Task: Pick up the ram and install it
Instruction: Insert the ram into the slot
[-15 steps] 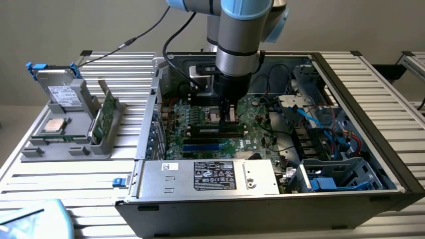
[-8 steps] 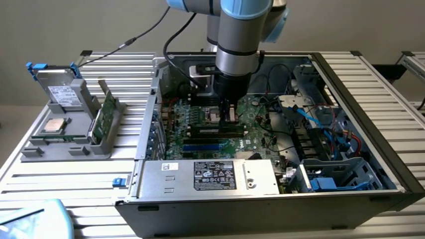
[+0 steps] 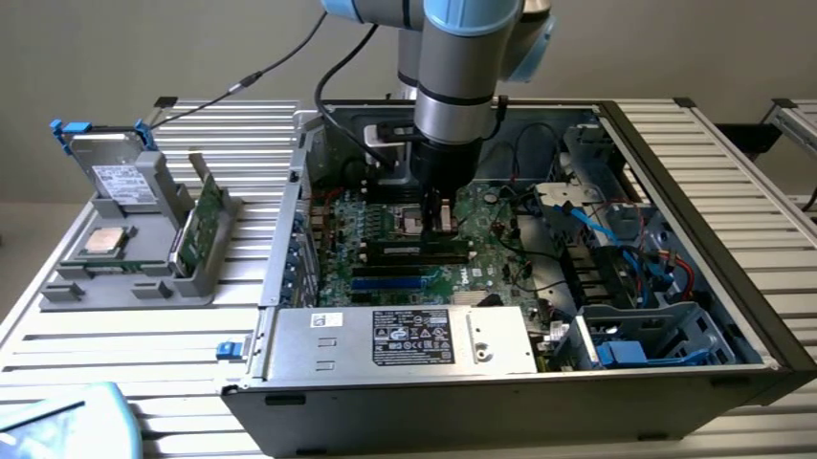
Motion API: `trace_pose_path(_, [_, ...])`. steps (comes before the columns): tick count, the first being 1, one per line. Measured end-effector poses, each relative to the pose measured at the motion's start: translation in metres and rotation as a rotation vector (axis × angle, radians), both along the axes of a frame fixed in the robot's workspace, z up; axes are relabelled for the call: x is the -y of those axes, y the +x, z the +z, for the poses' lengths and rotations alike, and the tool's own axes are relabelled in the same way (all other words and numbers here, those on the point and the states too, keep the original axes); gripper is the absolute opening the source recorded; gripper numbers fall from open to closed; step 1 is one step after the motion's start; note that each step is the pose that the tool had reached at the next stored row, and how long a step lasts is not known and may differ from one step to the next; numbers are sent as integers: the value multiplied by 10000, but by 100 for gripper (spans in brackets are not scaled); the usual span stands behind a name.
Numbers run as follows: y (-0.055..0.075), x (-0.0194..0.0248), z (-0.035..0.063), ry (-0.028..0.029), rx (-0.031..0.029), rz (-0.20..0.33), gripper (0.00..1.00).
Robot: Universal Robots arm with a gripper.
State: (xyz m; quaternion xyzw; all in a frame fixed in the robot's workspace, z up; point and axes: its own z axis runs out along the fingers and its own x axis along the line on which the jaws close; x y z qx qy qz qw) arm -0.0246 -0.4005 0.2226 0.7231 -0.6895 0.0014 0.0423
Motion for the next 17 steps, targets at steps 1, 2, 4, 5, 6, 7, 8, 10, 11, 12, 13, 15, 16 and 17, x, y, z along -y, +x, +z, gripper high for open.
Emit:
trace_pose_path(1, [0,0,0,-23,-1,1,14])
trace_pose_path(2, [0,1,0,-45,-1,0,14])
trace_pose_path(4, [0,0,-1,-92,-1,0,14])
trace_pose_path(5, [0,0,-1,-126,-1,0,14])
trace_pose_path(6, [0,0,-1,-163,-1,0,14])
trace_pose_path(7, [0,0,-2,-199,-1,0,14])
trace_pose_path(8, [0,1,-2,-230,-2,0,14])
trace_pose_path(10, [0,0,-4,-285,-1,0,14])
trace_pose_path(11, [0,0,-5,-312,-1,-1,14])
trace_pose_path(12, [0,0,-6,-337,-2,0,14])
trace_pose_path(13, [0,-2,-8,-360,-2,0,14])
trace_pose_path(15, [0,-20,-17,-371,-1,-1,14])
trace_pose_path(16, [-1,-37,-21,-375,11,-2,14])
trace_pose_path(17, [-1,-49,-22,-370,23,-5,14])
